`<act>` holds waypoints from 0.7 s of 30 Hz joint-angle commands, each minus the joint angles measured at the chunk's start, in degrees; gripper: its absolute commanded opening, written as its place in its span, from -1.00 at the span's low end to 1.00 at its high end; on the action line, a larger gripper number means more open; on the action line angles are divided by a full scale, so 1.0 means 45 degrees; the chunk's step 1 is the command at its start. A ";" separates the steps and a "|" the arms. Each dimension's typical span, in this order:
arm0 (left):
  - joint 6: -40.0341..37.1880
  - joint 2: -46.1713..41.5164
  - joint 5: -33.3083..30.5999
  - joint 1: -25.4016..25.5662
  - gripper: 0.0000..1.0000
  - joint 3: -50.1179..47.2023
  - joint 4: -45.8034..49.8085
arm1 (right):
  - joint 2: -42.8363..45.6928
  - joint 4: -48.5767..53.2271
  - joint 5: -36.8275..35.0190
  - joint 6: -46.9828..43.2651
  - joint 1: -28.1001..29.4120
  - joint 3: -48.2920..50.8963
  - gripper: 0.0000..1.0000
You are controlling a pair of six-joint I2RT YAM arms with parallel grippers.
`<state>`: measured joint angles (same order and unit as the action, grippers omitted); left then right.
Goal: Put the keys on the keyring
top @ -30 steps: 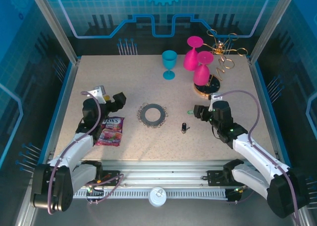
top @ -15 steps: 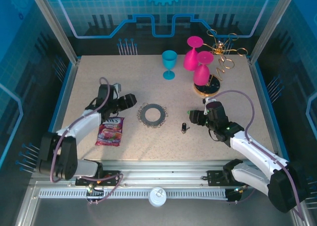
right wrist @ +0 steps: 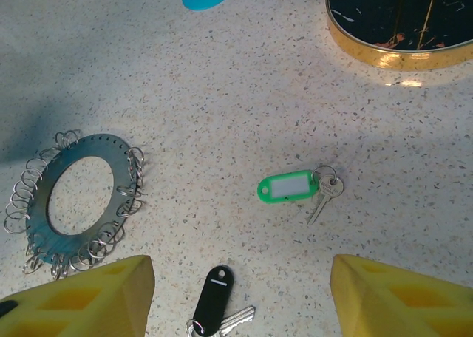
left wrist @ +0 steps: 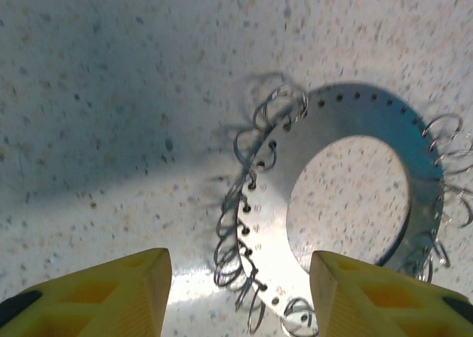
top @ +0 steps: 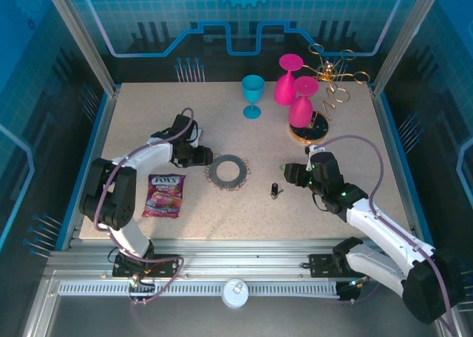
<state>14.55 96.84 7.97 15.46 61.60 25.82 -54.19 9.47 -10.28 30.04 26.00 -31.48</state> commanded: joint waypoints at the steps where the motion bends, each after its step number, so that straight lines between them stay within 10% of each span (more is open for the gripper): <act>1: 0.1059 -0.0906 -0.0591 0.0396 0.18 -0.0663 0.0639 | 0.0406 0.0335 -0.0270 0.0183 0.0199 0.0213 0.30; 21: 0.4845 -0.1113 -0.2087 0.2540 -0.36 -0.2488 -0.1281 | 0.0393 0.0252 -0.0306 0.0258 0.0214 0.0330 0.28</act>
<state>34.44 90.65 -2.13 26.44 49.08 21.61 -53.87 9.65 -10.46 30.13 26.22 -30.09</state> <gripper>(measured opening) 0.325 0.643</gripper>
